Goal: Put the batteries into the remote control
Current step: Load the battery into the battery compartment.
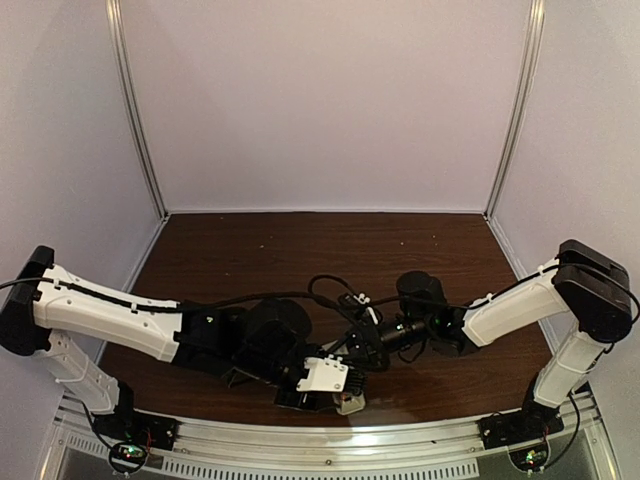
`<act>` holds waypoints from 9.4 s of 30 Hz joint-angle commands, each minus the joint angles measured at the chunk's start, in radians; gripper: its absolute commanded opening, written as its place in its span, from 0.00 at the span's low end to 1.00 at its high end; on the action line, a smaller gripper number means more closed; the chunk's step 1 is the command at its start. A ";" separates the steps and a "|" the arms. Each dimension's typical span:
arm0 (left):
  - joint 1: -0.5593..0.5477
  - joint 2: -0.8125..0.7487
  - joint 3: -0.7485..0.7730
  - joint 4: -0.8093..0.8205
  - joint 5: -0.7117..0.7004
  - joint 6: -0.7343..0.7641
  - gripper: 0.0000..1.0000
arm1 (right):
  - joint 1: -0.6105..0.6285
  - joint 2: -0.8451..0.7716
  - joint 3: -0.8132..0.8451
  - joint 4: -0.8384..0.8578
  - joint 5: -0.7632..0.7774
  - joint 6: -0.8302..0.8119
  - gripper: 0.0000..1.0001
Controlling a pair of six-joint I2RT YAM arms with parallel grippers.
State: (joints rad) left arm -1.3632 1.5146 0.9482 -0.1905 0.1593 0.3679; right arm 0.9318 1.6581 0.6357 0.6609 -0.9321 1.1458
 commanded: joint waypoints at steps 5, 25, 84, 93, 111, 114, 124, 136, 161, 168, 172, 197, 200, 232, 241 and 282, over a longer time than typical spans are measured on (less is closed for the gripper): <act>0.003 0.047 0.044 -0.044 0.015 -0.012 0.43 | 0.009 0.000 0.021 0.003 -0.013 -0.024 0.00; 0.055 0.060 0.061 -0.046 0.138 -0.143 0.47 | 0.010 0.001 0.024 -0.021 0.000 -0.037 0.00; 0.085 0.193 0.066 -0.150 0.179 -0.147 0.13 | 0.000 -0.051 0.004 0.052 -0.017 0.037 0.00; 0.102 0.196 0.014 -0.115 0.139 -0.116 0.11 | 0.000 -0.071 0.005 0.125 -0.060 0.091 0.00; 0.118 0.172 -0.062 0.061 0.070 -0.084 0.16 | 0.005 -0.035 -0.045 0.453 -0.092 0.320 0.00; 0.124 0.169 -0.075 0.082 0.064 -0.085 0.15 | 0.007 -0.037 -0.047 0.491 -0.094 0.352 0.00; 0.155 0.157 -0.126 0.120 0.050 -0.065 0.09 | 0.019 -0.047 -0.036 0.617 -0.101 0.459 0.00; 0.168 0.140 -0.167 0.049 0.064 -0.042 0.03 | 0.021 -0.106 -0.023 0.619 -0.103 0.475 0.00; 0.198 0.081 -0.190 0.079 0.076 -0.005 0.06 | 0.050 -0.208 0.019 0.234 -0.056 0.243 0.00; 0.085 0.050 -0.093 0.065 -0.049 0.007 0.23 | 0.010 -0.208 0.032 -0.056 0.022 0.026 0.00; 0.043 0.000 -0.048 0.078 -0.099 -0.026 0.38 | -0.015 -0.186 0.016 -0.072 0.049 -0.011 0.00; 0.044 -0.188 -0.275 0.462 -0.173 -1.015 0.88 | -0.054 -0.193 0.023 -0.106 0.166 -0.061 0.00; 0.046 -0.146 -0.261 0.498 -0.165 -1.053 0.84 | -0.045 -0.193 0.025 -0.113 0.170 -0.061 0.00; 0.069 -0.022 -0.236 0.637 -0.092 -1.072 0.63 | -0.021 -0.192 0.012 -0.061 0.152 -0.019 0.00; 0.095 -0.034 -0.281 0.667 -0.072 -1.094 0.36 | -0.020 -0.194 -0.002 0.006 0.120 0.025 0.00; 0.226 0.101 -0.306 0.800 0.077 -1.366 0.00 | 0.042 -0.153 -0.026 0.433 0.037 0.282 0.00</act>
State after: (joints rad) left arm -1.1896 1.5444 0.6434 0.5671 0.3431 -0.9958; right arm 0.8898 1.5352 0.5602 0.8360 -0.7914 1.2671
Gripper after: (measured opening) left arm 0.399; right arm 0.231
